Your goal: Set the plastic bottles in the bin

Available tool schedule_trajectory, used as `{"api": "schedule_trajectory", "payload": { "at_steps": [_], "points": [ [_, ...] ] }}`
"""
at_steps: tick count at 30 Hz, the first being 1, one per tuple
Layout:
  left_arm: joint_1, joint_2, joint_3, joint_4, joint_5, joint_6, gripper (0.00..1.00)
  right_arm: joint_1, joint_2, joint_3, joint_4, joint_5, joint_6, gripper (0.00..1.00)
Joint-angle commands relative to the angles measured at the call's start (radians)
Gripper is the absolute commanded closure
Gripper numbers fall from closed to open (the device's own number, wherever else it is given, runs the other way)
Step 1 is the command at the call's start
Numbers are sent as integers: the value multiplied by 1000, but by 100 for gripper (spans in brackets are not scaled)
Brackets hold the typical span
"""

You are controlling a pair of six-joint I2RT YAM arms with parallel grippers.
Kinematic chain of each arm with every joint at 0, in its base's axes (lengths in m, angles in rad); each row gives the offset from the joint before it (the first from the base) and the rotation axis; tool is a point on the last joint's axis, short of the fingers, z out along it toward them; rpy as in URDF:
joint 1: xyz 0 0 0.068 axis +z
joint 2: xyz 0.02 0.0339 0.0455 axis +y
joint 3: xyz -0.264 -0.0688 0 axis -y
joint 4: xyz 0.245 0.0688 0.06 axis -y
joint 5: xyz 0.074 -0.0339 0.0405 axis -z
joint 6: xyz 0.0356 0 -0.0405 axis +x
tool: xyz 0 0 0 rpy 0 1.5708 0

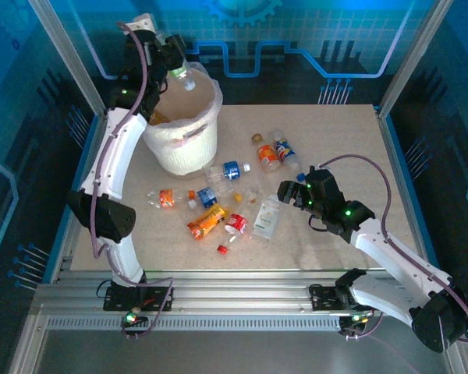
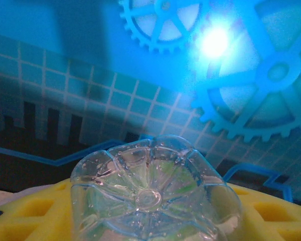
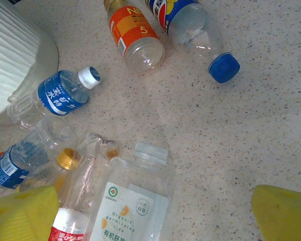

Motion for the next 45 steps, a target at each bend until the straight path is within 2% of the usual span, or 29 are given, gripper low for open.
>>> {"api": "schedule_trajectory", "payload": {
  "at_steps": [1,21,29,34,45],
  "points": [
    [-16,21,19,-17,13,105,54,-10,-13,2,-13,-5,12,0],
    [-17,159,15,-241,34,206,49,-12,-8,-3,-29,6,28,0],
    [-16,198,16,-279,41,210,42,-12,-9,-3,-31,9,29,0],
    [-17,214,27,-280,44,208,36,-12,-10,-3,-32,9,29,0],
    [-17,197,75,-288,48,190,13,-12,-15,6,-34,10,29,0]
  ]
}}
